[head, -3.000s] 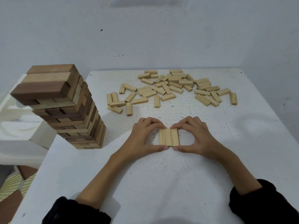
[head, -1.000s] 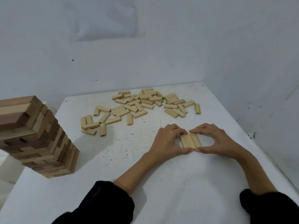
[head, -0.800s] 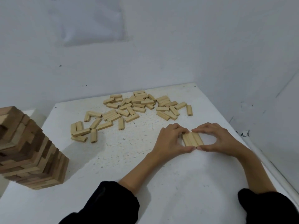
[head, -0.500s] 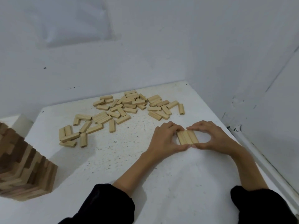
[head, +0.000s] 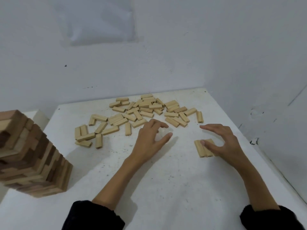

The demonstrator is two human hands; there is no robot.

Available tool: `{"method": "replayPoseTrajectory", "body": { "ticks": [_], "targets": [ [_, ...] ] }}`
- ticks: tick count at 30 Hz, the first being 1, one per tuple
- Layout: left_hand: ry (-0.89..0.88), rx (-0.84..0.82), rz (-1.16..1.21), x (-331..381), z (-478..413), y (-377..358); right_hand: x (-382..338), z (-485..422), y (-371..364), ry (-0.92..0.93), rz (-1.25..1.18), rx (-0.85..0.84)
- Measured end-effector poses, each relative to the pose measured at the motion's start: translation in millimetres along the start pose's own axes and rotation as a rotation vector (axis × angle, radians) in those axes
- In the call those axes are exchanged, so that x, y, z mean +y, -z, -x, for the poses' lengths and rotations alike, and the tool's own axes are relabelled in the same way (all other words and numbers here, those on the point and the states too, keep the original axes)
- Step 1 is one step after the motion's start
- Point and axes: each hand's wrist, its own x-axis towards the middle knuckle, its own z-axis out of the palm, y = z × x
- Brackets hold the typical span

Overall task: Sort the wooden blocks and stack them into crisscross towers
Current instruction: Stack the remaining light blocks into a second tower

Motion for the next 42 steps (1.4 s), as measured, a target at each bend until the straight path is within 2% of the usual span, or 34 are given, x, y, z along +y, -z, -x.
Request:
{"method": "replayPoseTrajectory", "body": {
  "ticks": [5, 11, 14, 23, 28, 31, 38, 42],
  "targets": [
    [0.107, 0.197, -0.138, -46.9, 4.5, 27.5, -17.1, -35.3, -55.3, -0.017, 0.116, 0.127],
    [0.220, 0.195, -0.244, -64.7, 5.1, 34.0, -46.9, -62.9, -123.6, -0.277, 0.431, 0.143],
    [0.221, 0.214, -0.247, -62.8, 7.8, 32.6, -52.9, -64.8, -139.5, -0.256, 0.494, 0.184],
    [0.173, 0.223, -0.260, -66.0, 5.2, 27.7, -49.3, -60.1, -137.9, -0.150, 0.429, 0.227],
    [0.166, 0.233, -0.236, -67.5, 4.5, 28.2, -54.3, -52.7, -135.8, -0.188, 0.359, 0.105],
    [0.163, 0.228, -0.224, -67.7, 4.9, 29.4, -61.8, -33.9, -134.1, -0.139, 0.301, 0.040],
    [0.175, 0.236, -0.184, -68.2, 4.1, 33.5, -65.7, 13.6, -123.3, -0.008, 0.189, 0.006],
    [0.198, 0.251, -0.163, -56.8, 11.6, 30.9, -61.9, 11.6, -118.8, -0.039, 0.176, 0.053]
  ]
}}
